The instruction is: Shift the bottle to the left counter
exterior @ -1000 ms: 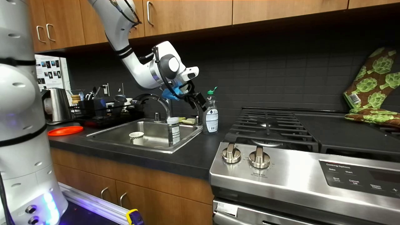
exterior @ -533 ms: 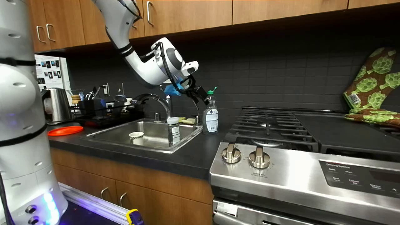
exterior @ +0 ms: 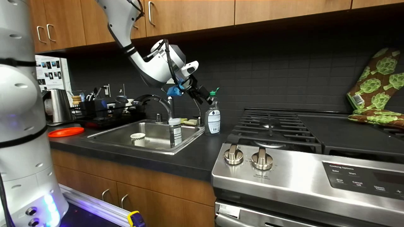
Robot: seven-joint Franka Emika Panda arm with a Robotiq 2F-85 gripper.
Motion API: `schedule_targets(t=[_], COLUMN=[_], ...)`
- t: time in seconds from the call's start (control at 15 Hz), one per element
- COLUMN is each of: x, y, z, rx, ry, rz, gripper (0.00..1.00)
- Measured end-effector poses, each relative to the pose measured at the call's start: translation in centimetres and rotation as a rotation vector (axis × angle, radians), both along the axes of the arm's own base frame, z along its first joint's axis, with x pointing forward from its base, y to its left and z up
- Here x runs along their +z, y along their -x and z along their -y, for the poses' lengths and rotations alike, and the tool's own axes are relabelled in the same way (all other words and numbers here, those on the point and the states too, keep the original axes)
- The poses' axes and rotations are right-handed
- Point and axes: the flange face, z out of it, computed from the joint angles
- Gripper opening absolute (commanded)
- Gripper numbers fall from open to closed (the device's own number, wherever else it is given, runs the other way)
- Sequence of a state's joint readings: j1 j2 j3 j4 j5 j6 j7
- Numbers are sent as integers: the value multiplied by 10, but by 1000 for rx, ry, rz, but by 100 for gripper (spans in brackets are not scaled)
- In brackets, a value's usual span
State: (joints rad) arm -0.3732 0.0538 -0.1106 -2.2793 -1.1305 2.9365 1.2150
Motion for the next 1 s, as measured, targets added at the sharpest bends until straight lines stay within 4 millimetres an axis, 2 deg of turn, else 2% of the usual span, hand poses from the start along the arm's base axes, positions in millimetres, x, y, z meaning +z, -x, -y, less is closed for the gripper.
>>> schedule_targets(t=[0.07,0.2,0.6,0.73,0.8,0.87,1.0], x=[-4,-11,-23,-24,-25,-26,-27], y=[0,-1,0,0,0,0,0], z=[-1,-2,-1,-1,-1,-1,-1], rx=[-4,-19,-64,-67,-69,-72,-75], ry=[-2,-8,-35,-34,-34,-35,-36], rz=[-3,-5,1,1,1,0,-4], gripper=[73,62,13,1,7,34,36])
